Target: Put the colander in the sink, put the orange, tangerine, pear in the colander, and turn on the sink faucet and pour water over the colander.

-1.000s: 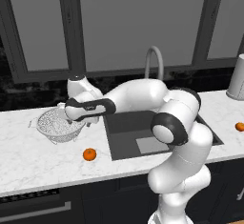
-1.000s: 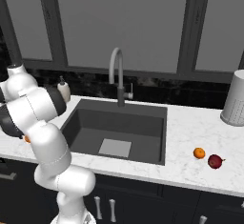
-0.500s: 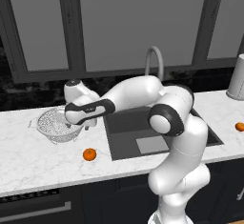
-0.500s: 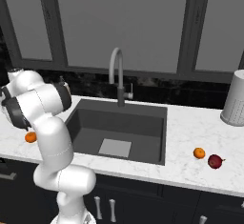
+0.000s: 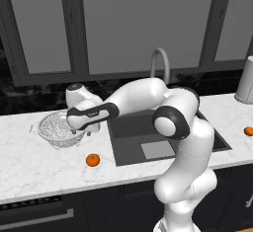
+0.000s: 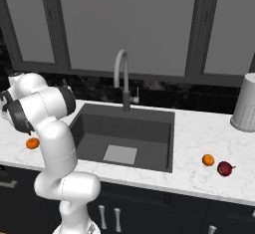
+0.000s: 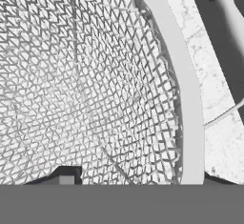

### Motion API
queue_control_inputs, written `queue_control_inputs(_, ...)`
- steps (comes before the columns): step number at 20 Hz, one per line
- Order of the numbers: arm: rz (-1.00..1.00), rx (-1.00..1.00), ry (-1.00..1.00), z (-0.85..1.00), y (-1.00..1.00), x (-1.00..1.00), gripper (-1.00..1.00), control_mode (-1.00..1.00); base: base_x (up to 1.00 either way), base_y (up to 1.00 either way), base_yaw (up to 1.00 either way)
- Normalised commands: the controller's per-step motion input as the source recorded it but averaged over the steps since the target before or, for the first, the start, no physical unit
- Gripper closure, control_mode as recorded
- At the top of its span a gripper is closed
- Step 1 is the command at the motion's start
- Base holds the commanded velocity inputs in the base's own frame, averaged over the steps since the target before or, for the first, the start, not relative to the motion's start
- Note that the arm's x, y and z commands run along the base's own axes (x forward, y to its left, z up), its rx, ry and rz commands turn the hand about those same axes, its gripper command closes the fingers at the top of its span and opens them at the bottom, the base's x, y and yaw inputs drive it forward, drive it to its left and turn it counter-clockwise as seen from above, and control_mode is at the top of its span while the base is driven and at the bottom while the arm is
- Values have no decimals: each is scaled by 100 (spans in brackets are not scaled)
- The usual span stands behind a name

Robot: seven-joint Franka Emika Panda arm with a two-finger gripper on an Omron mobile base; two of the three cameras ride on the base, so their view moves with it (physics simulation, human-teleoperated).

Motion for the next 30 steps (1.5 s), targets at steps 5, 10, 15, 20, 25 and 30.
queue_control_inputs(5,0,0,2,0,0,0,100,-100,0,0,0)
queue_control_inputs(10,0,0,0,0,-2,-2,100,-100,0,0,0)
queue_control_inputs(15,0,4,-6,18,-39,-25,100,-100,0,0,0)
queue_control_inputs(20,-4,13,-24,47,-41,-38,100,-100,0,0,0)
queue_control_inputs(25,-9,20,-8,35,-53,-47,100,-100,0,0,0)
queue_control_inputs(30,-3,11,0,42,-91,-61,100,-100,0,0,0)
